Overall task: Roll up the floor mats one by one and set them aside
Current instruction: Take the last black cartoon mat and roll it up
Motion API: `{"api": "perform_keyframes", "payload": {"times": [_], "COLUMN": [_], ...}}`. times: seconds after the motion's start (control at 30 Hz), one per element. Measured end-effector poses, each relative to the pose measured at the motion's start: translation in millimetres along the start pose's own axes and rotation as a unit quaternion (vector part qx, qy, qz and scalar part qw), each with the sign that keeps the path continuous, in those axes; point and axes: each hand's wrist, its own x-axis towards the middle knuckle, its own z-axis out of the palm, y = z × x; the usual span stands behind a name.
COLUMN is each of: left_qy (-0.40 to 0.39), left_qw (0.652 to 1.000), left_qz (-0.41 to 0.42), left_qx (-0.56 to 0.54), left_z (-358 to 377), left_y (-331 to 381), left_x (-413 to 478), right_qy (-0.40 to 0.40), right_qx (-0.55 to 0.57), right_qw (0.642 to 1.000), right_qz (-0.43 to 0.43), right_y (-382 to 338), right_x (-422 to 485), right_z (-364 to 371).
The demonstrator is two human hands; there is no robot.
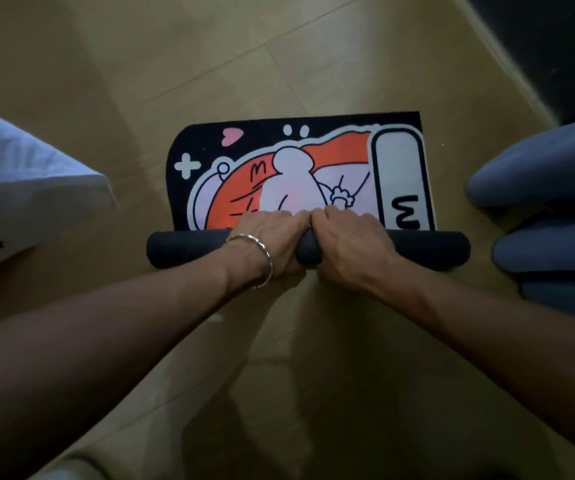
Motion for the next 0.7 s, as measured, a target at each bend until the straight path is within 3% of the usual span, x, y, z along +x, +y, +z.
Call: {"api": "perform_keyframes", "payload": {"times": [0.1, 0.2, 0.27, 0.37, 0.43, 0.5, 0.6, 0.63, 0.7], "left_qy": [0.053, 0.066, 0.013, -0.067, -0.052, -0.012, 0.023, 0.005, -0.063], "left_qw": [0.998, 0.994, 0.997, 0.997, 0.995, 0.999, 0.998, 0.998, 0.997], "left_qz": [0.018, 0.035, 0.023, -0.024, -0.037, -0.031, 0.011, 0.010, -0.030], "left_qx": [0.025, 0.076, 0.067, -0.039, -0.079, -0.020, 0.058, 0.060, -0.013], "left_z": [-2.6, -5.6, -8.8, -17.5, -21.6, -21.2, -13.4, -12.9, -19.2], "left_y": [-5.5, -8.6, -6.9, -7.9, -11.3, -11.5, -6.7, -6.4, -10.4], "left_x": [-1.9, -1.0, 2.1, 7.4, 10.8, 9.2, 4.5, 4.4, 6.6], "right_qy": [0.033, -0.094, -0.150, -0.045, 0.034, 0.019, -0.120, -0.132, -0.076], "right_qx": [0.016, 0.095, 0.089, 0.039, -0.009, 0.007, 0.097, 0.107, 0.103], "right_qw": [0.999, 0.991, 0.985, 0.998, 0.999, 1.000, 0.988, 0.985, 0.992], "right_qz": [-0.008, -0.002, 0.010, 0.011, -0.004, -0.003, 0.007, 0.013, 0.014], "right_y": [4.2, 10.5, 10.4, 2.8, 1.3, 6.9, 13.3, 12.3, 8.4], "right_x": [3.3, 9.7, 10.3, 7.5, 9.1, 12.0, 16.1, 15.1, 11.3], "right_z": [-9.3, -25.7, -30.6, -21.7, -17.7, -22.5, -27.9, -26.9, -22.0]}}
